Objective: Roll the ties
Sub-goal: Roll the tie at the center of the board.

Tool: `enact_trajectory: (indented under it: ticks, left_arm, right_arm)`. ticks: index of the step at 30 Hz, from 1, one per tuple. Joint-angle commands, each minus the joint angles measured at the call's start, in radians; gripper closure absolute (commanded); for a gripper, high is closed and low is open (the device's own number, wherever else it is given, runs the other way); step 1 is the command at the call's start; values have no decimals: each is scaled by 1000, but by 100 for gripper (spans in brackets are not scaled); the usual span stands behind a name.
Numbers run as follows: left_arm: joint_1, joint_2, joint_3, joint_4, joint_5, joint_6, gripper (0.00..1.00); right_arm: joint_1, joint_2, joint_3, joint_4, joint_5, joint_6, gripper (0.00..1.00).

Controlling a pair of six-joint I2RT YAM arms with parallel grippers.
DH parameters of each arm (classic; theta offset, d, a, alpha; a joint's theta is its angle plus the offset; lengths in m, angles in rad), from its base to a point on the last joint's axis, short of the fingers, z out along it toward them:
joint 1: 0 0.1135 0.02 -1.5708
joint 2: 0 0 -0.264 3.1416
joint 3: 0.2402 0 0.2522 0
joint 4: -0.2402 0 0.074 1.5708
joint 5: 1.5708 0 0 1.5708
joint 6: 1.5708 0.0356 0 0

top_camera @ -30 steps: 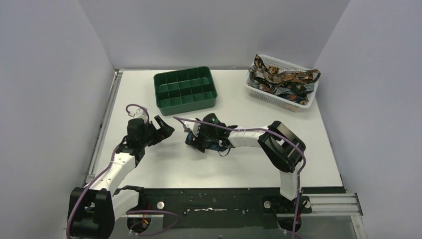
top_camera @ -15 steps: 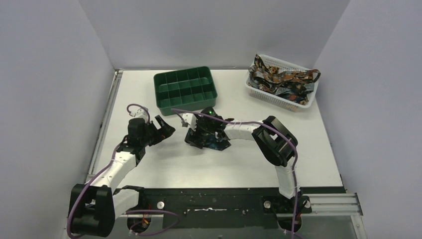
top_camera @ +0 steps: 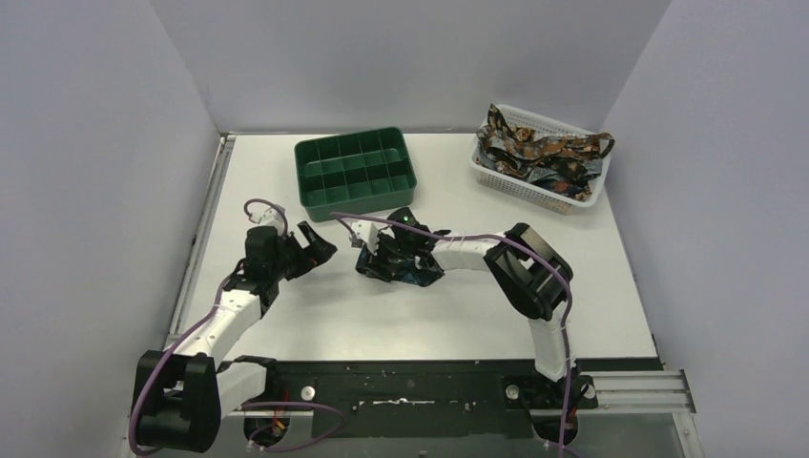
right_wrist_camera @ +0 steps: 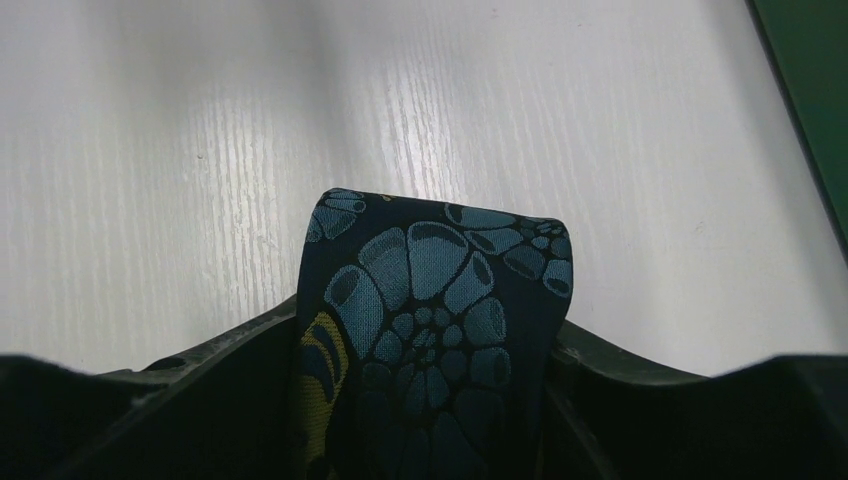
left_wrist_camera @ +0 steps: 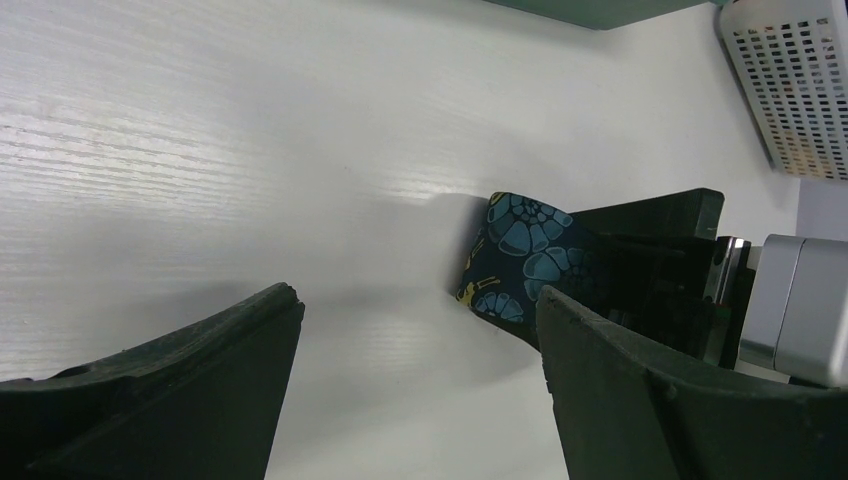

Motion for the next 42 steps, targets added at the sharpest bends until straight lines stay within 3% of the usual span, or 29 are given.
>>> enact_trajectory:
  ticks: [1, 6, 11, 17, 21, 27, 31, 37, 42]
  left_arm:
    - [6, -6, 0, 34, 37, 7, 15]
    - [7, -14, -6, 36, 42, 2, 15]
    - [8, -7, -11, 56, 68, -2, 15]
    - [8, 3, -9, 72, 85, -2, 15]
    - [8, 7, -5, 81, 99, -2, 15]
    - [8, 26, 2, 101, 121, -1, 14]
    - [7, 40, 8, 116, 138, 4, 13]
    - [7, 71, 16, 168, 186, 7, 9]
    - [7, 141, 40, 206, 227, 17, 9]
  right_arm:
    - [24, -28, -41, -27, -38, -23, 47]
    - [48, -23, -26, -41, -31, -36, 44]
    - [45, -28, -1, -54, 23, -58, 18]
    - [28, -119, 2, -16, 94, -12, 0]
    - [14, -175, -1, -13, 172, 77, 0]
    - [7, -302, -126, 84, 107, 239, 0]
    - [2, -375, -205, 123, 157, 446, 0]
    - [-69, -501, -363, 205, 418, 882, 0]
    - [-159, -457, -196, -156, 540, 1040, 0]
